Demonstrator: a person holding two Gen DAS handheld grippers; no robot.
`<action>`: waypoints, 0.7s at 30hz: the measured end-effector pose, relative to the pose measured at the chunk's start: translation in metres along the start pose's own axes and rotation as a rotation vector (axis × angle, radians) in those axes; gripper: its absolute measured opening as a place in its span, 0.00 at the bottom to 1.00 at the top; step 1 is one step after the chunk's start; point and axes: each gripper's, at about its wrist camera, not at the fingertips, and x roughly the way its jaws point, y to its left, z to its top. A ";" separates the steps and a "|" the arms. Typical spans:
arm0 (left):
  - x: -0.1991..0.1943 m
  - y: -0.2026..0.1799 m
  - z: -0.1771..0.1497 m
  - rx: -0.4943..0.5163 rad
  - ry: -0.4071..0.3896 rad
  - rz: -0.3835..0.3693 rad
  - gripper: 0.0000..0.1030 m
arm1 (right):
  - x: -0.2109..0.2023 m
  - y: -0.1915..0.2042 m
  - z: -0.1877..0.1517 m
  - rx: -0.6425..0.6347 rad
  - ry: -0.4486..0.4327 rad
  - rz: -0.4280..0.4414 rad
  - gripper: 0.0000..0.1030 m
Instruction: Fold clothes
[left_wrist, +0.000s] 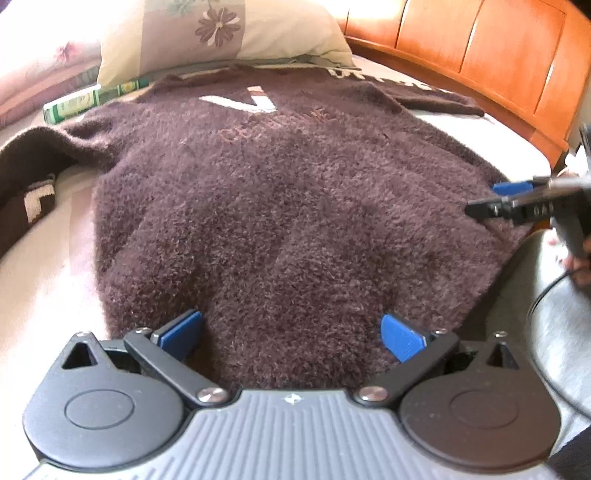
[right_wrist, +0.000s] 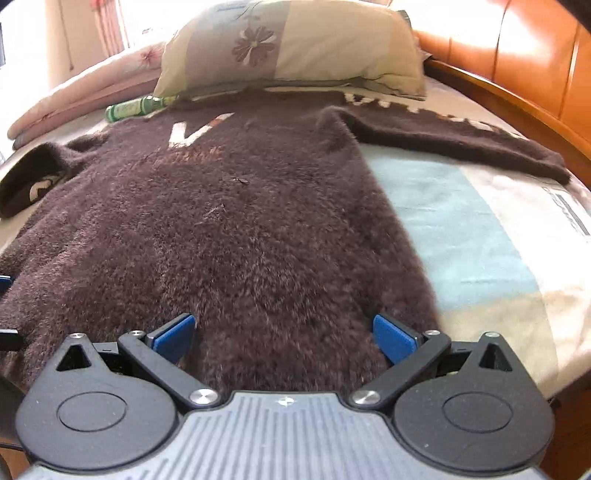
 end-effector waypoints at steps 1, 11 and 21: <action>-0.002 0.001 0.006 -0.019 -0.001 -0.017 0.99 | 0.000 0.002 -0.001 -0.011 0.003 -0.009 1.00; 0.038 0.004 0.050 -0.031 0.027 -0.004 0.99 | 0.002 0.005 -0.002 -0.037 -0.008 -0.030 1.00; 0.002 0.012 0.009 -0.098 0.030 -0.003 0.99 | -0.002 0.012 -0.001 -0.023 -0.005 -0.060 1.00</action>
